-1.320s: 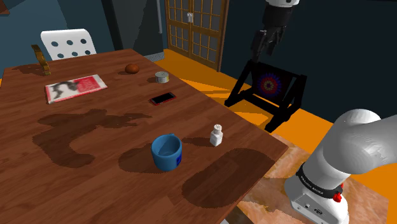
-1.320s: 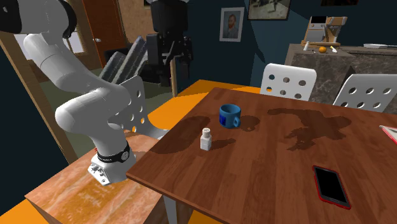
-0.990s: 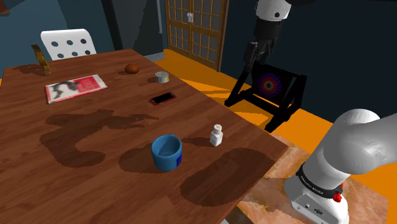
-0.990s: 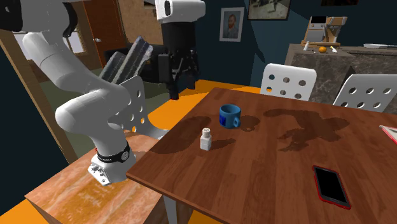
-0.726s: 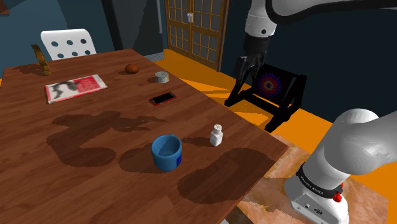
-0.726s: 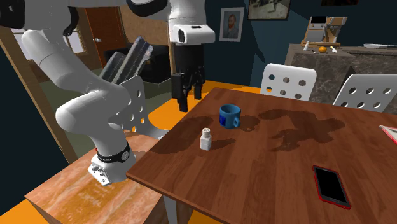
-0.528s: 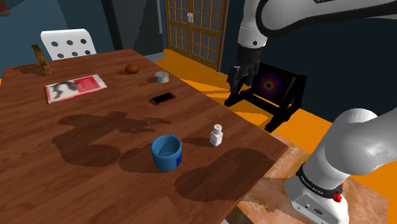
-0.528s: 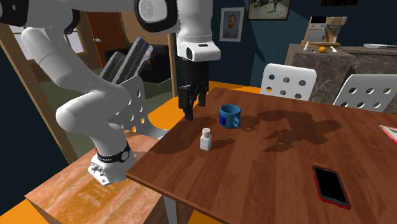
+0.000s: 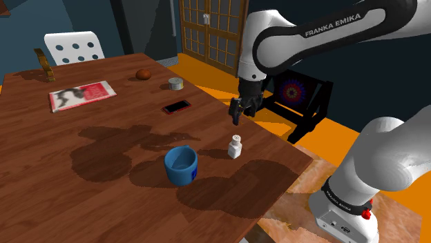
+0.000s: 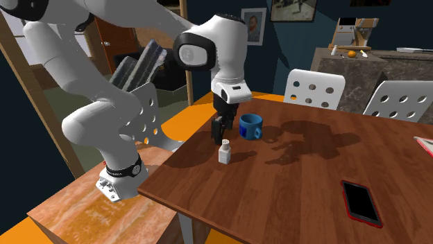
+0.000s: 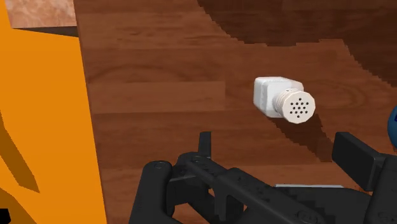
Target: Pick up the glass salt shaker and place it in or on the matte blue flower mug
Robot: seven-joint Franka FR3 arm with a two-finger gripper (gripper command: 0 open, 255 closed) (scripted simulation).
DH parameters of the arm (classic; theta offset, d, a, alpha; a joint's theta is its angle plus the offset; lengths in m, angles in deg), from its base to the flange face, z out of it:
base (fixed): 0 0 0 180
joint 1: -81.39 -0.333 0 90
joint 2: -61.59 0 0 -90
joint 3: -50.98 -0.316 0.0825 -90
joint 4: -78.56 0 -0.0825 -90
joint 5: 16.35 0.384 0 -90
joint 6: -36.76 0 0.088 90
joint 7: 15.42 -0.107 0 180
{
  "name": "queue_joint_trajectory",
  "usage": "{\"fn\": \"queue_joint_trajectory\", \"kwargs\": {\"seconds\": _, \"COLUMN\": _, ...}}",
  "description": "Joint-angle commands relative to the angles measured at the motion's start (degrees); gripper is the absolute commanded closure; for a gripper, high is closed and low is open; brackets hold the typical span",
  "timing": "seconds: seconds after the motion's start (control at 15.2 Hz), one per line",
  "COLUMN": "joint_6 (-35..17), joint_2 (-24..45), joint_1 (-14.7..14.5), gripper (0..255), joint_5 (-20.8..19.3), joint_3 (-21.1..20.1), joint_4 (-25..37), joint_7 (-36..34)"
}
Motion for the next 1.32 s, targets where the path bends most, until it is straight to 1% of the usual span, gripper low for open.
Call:
{"fn": "queue_joint_trajectory", "kwargs": {"seconds": 0.0, "joint_6": -3.38, "joint_2": 3.35, "joint_1": -0.81, "gripper": 0, "joint_5": 1.69, "joint_3": -0.78, "joint_4": -0.54, "joint_7": -0.56}}
{"fn": "queue_joint_trajectory", "kwargs": {"seconds": 0.2, "joint_6": -7.63, "joint_2": 8.08, "joint_1": -2.06, "gripper": 0, "joint_5": 4.09, "joint_3": -1.92, "joint_4": -0.82, "joint_7": -1.19}}
{"fn": "queue_joint_trajectory", "kwargs": {"seconds": 0.66, "joint_6": -13.91, "joint_2": 11.45, "joint_1": -2.52, "gripper": 0, "joint_5": 4.84, "joint_3": -2.73, "joint_4": -3.68, "joint_7": -0.98}}
{"fn": "queue_joint_trajectory", "kwargs": {"seconds": 1.19, "joint_6": -14.42, "joint_2": 11.77, "joint_1": -2.56, "gripper": 0, "joint_5": 4.9, "joint_3": -2.79, "joint_4": -3.88, "joint_7": -0.96}}
{"fn": "queue_joint_trajectory", "kwargs": {"seconds": 1.25, "joint_6": -14.42, "joint_2": 11.77, "joint_1": -2.56, "gripper": 255, "joint_5": 4.9, "joint_3": -2.79, "joint_4": -3.88, "joint_7": -0.96}}
